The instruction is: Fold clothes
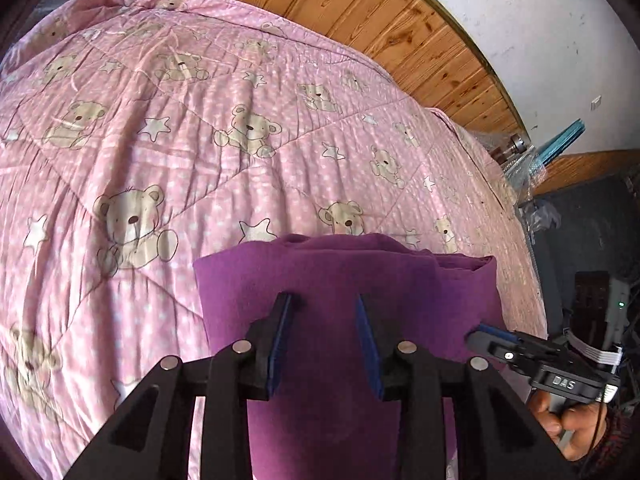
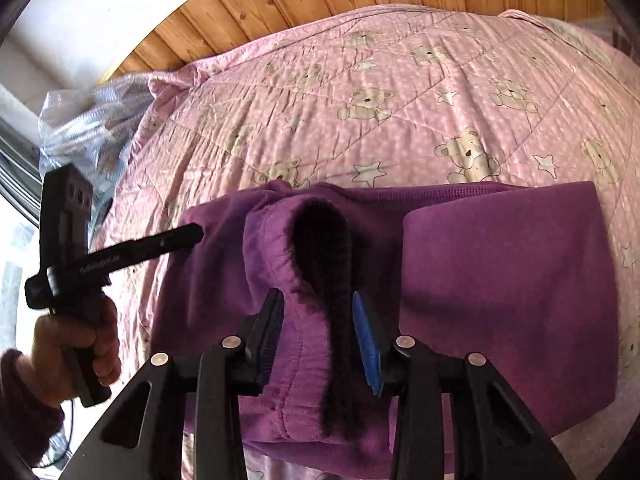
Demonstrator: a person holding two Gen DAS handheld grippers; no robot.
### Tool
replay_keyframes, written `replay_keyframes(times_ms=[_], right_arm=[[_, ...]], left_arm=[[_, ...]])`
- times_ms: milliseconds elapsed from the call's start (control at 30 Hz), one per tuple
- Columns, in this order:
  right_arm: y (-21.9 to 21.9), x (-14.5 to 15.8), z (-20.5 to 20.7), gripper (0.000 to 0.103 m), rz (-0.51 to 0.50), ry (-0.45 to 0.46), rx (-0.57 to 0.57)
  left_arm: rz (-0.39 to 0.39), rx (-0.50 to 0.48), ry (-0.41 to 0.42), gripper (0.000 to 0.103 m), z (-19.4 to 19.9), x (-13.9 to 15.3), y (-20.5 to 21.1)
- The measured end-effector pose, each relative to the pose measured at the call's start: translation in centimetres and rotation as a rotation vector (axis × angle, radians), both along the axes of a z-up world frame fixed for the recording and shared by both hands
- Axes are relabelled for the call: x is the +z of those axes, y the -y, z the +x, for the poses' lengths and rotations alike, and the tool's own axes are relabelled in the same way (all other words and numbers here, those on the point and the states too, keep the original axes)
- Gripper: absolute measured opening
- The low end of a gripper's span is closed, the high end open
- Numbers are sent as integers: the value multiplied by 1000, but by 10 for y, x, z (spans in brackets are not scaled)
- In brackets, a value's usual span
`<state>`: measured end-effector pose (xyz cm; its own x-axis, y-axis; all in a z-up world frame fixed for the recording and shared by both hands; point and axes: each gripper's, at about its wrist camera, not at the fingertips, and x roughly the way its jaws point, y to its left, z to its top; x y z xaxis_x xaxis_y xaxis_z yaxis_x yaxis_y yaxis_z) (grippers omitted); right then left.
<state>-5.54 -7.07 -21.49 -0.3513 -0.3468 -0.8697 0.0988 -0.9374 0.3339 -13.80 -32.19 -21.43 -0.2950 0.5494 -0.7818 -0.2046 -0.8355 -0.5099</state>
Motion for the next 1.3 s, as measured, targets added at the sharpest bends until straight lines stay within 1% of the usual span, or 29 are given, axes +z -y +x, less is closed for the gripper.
replay_keyframes(times_ms=[33, 67, 100, 167, 233, 267, 333, 367, 400, 433, 467, 500, 533, 567, 600, 633, 667, 733, 767, 833, 867, 900, 967, 1033, 1067, 1100, 1167, 1233, 1300], right_arm=[[3, -11, 2, 28, 51, 42, 8], [6, -22, 4, 29, 93, 85, 2], [3, -22, 7, 29, 84, 71, -21], [1, -8, 8, 33, 115, 73, -61], [-9, 18, 10, 33, 107, 7, -106], [-8, 33, 9, 33, 98, -43, -100], [3, 51, -1, 33, 87, -112, -46], [10, 52, -10, 32, 79, -122, -13], [14, 43, -20, 29, 80, -108, 2], [12, 27, -29, 28, 93, -66, 1], [10, 6, -38, 27, 127, -6, -8], [4, -11, -41, 28, 132, 47, -17], [-3, -6, -39, 28, 88, 0, -28], [-3, -1, -37, 29, 97, 19, -9], [-6, 11, -29, 29, 110, 16, -13], [-12, 27, -18, 30, 98, -14, -24], [-15, 43, -3, 30, 80, -51, -21], [-27, 57, 32, 30, 78, -86, 25], [-27, 53, 46, 30, 78, -57, 50], [-31, 23, 73, 32, 112, 48, 84], [-39, 19, 83, 37, 66, 6, 65], [-46, 20, 85, 38, 31, 4, 57], [-60, 38, 84, 42, -10, 44, 26], [-81, 61, 85, 47, -22, -17, -7], [-93, 72, 82, 54, -7, -57, -34], [-108, 78, 80, 61, 6, -85, -76], [-152, 81, 81, 67, 32, -103, -185], [-199, 70, 84, 68, 72, -73, -286], [-228, 51, 83, 68, 74, -9, -340]], left_arm=[[-22, 3, 21, 35, -4, -6, 0], [-22, 6, 31, 35, -6, -10, 0], [-15, 11, 32, 35, -6, -9, 0], [-24, 19, 39, 35, -4, -1, -1], [-6, 11, -4, 35, 9, 21, 1], [20, -5, -32, 35, 19, 34, 1], [97, -66, -55, 35, 48, 53, -2], [123, -109, -45, 35, 62, 56, -7], [137, -154, -21, 35, 76, 53, -12], [135, -188, 12, 35, 89, 45, -17], [125, -210, 46, 35, 102, 34, -20], [109, -220, 81, 35, 113, 20, -22], [84, -214, 115, 35, 121, 6, -20], [78, -195, 139, 34, 128, -5, -15], [121, -164, 147, 34, 132, -10, -6], [177, -120, 159, 34, 134, -12, 4], [208, -87, 178, 34, 134, -14, 12], [210, -79, 167, 34, 136, -12, 17], [189, -93, 153, 34, 137, -11, 16], [156, -112, 128, 34, 140, -11, 13], [151, -107, 128, 34, 141, -11, 13], [150, -99, 133, 34, 141, -12, 12], [120, -107, 136, 34, 141, -7, 7], [80, -127, 121, 34, 142, 10, 2], [80, -130, 106, 35, 142, 20, 0], [99, -130, 90, 35, 140, 32, -3], [153, -116, 64, 41, 133, 54, -10], [202, -97, 65, 49, 120, 68, -27], [236, -98, 86, 53, 103, 75, -56]])
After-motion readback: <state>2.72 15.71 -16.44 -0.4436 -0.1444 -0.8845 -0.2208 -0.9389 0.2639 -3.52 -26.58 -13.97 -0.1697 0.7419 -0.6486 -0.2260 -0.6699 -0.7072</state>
